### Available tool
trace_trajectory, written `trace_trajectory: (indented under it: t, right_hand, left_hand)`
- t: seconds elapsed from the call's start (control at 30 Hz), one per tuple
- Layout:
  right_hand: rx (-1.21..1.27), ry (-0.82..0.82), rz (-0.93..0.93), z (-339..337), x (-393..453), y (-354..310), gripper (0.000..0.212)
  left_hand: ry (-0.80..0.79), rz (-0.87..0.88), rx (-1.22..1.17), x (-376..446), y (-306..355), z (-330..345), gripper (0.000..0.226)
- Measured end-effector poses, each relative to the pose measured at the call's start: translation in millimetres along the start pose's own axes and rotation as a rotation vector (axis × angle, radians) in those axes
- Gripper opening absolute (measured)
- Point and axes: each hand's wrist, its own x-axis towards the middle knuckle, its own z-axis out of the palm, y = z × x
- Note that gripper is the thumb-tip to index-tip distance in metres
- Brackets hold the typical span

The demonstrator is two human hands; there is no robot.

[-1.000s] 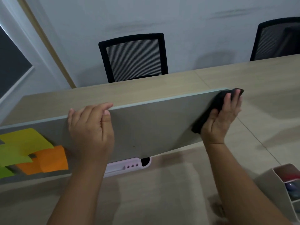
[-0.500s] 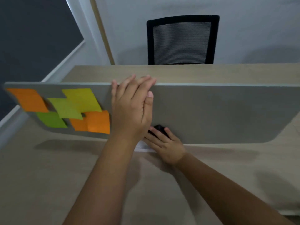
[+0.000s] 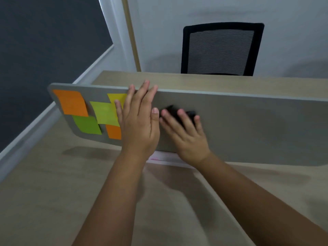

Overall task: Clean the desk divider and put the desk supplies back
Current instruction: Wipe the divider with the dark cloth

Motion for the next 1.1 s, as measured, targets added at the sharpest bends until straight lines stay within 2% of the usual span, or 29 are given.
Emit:
trace_trajectory:
  t: [0.17, 0.23, 0.43, 0.5, 0.57, 0.67, 0.73, 0.8, 0.9, 1.0, 1.1]
  right_hand:
    - [-0.187, -0.33, -0.391, 22, -61, -12, 0.054]
    - [-0.202, -0.372, -0.422, 17, -78, -2, 0.049]
    - [-0.156, -0.009, -0.041, -11, -38, 33, 0.058]
    - [-0.106, 0.038, 0.038, -9, -15, 20, 0.058]
    - [-0.102, 0.019, 0.036, -1, -5, 1, 0.058]
    - [-0.221, -0.145, -0.159, 10, -28, -16, 0.06]
    - [-0.275, -0.258, -0.293, 10, -60, -7, 0.06]
    - [-0.288, -0.284, -0.312, 0, -83, 18, 0.058]
    - [-0.251, -0.103, -0.149, -27, -77, 76, 0.057]
    - [-0.096, 0.089, 0.06, -43, -34, 113, 0.056]
    - [0.004, 0.081, 0.066, -40, -25, 108, 0.051]
  left_hand:
    - [0.01, 0.0, -0.087, 6, -17, -14, 0.044]
    - [0.013, -0.021, -0.12, 9, -22, -18, 0.045]
    - [0.063, -0.029, -0.256, 13, -27, -18, 0.037]
    - [0.084, -0.032, -0.287, 14, -25, -17, 0.035]
    - [0.08, -0.035, -0.258, 15, -23, -17, 0.034]
    - [0.056, 0.027, -0.1, 17, -16, -18, 0.034]
    - [0.031, 0.046, -0.029, 20, -4, -18, 0.033]
    - [-0.026, 0.078, 0.009, 22, 12, -15, 0.035]
    - [-0.089, 0.17, 0.015, 17, 34, -7, 0.041]
    - [-0.094, 0.183, -0.004, 12, 47, 5, 0.045]
    - [-0.083, 0.157, -0.02, 7, 62, 14, 0.047]
